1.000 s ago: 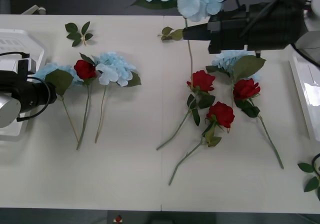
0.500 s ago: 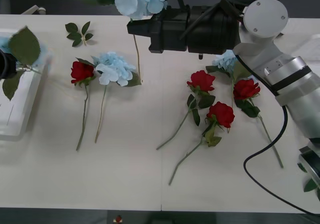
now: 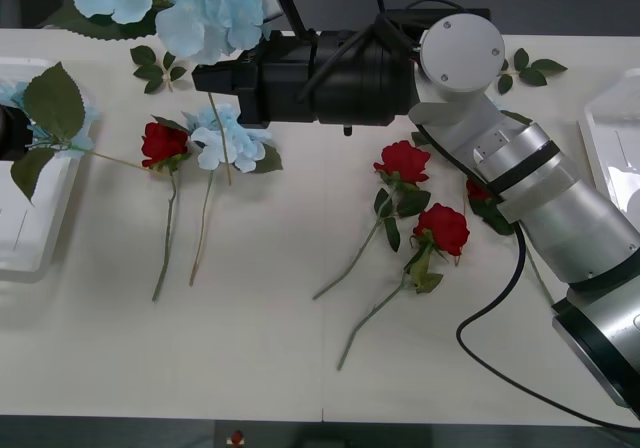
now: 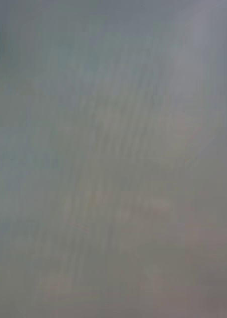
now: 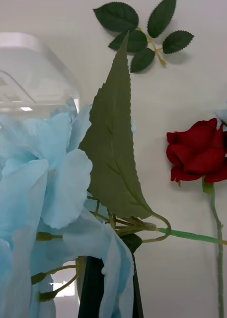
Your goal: Put the red flowers into the right box and the blue flowers into the left box
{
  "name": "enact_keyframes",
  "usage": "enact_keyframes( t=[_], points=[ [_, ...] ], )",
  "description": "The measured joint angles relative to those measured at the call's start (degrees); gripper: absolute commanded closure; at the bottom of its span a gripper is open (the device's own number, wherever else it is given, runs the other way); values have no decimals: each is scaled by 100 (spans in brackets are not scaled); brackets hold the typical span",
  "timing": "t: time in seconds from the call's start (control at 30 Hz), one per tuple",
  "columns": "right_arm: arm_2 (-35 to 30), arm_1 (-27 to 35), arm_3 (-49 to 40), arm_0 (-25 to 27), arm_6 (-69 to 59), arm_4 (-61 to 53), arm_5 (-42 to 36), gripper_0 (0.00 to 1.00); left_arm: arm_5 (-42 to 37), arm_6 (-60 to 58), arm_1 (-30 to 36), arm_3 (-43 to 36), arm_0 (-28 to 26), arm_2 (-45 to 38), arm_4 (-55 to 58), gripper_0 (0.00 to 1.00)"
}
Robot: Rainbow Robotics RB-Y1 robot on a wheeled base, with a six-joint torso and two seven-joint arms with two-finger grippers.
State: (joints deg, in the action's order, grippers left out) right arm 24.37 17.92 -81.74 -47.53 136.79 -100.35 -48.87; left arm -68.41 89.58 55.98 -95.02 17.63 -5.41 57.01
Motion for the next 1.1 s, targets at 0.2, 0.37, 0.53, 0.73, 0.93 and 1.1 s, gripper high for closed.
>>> enact_keyframes(
  t=[0.2, 0.37, 0.53, 0.73, 0.93, 1.1],
  points=[
    [259, 4, 4, -189, 0, -89, 8, 100, 0, -4, -78, -252, 0, 267, -9, 29],
    [255, 3, 4, -211, 0, -89, 8, 100, 0, -5, -252, -260, -1, 265, -88, 1],
    [255, 2, 4, -211, 0, -89, 16, 100, 116, 13, -266, -281, -135, 265, 282, 0],
    [252, 2, 6, -211, 0, -90, 59, 100, 822, 1225, -266, -944, -954, 197, 1501, 0],
    [244, 1, 7, -211, 0, -92, 59, 100, 1165, 1746, -266, -1009, -1319, 285, 3716, 0],
    [244, 1, 7, -211, 0, -93, 59, 100, 1166, 4561, -337, -734, -1308, 672, 5284, 0]
  ],
)
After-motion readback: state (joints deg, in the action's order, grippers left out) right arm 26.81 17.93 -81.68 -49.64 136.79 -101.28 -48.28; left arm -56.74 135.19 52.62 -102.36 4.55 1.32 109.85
